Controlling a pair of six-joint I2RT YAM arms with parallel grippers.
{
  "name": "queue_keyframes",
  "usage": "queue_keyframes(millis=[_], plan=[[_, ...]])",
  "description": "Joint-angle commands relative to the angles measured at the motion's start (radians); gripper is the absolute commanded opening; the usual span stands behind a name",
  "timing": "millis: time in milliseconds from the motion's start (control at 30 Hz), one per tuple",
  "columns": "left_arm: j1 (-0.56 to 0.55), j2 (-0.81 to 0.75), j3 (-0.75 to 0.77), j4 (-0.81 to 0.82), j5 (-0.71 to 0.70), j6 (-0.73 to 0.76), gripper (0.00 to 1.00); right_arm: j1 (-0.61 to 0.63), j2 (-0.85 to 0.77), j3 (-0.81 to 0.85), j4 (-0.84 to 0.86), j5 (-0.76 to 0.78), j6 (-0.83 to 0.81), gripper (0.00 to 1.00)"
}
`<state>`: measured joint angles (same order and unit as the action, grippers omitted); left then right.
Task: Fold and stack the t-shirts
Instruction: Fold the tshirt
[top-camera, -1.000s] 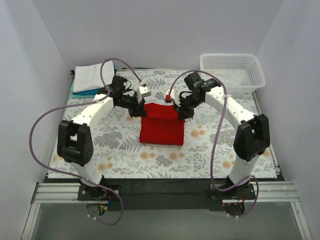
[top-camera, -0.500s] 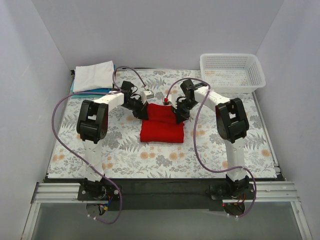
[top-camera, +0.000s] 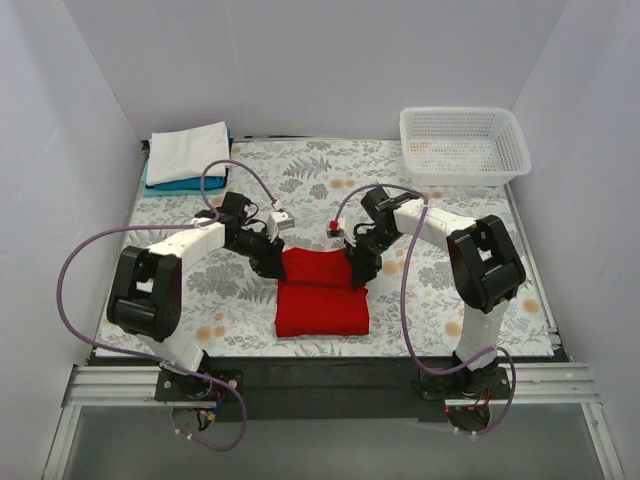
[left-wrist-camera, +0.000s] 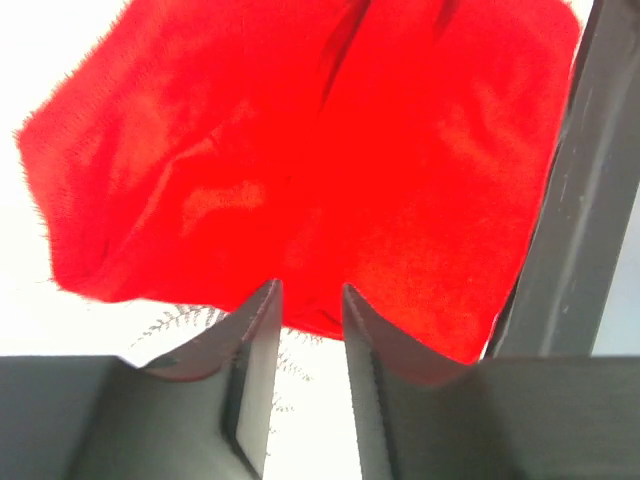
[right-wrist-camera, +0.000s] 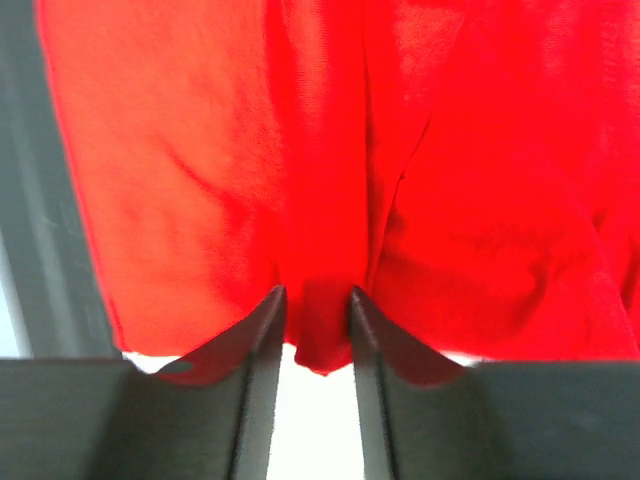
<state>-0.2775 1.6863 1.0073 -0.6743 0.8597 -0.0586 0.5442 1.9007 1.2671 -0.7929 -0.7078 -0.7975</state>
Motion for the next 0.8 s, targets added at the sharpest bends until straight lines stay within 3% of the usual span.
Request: queue_keyframes(millis=[0,67,200,400,767], plan=[[0.004,-0.144,-0.003,0.027,0.029,0.034,0.3,-0.042,-0.081,0.086,-0.029,-0.087,0.145,0.4],[0.003,-0.2,-0.003,0.061,0.042,0.055,0.39,-0.064,-0.071,0.176,-0.034,-0.145,0.2,0.44],[-0.066,-0.212,-0.001,0.133,0.021,0.118,0.42,-0.096,0.023,0.32,-0.026,-0.222,0.323,0.42],[-0.18,-0.137,-0.033,0.292,-0.06,0.172,0.42,-0.096,0.239,0.513,-0.019,-0.265,0.426,0.23],[-0.264,0.027,0.01,0.338,-0.139,0.305,0.42,-0.052,0.435,0.569,-0.006,-0.285,0.405,0.16]])
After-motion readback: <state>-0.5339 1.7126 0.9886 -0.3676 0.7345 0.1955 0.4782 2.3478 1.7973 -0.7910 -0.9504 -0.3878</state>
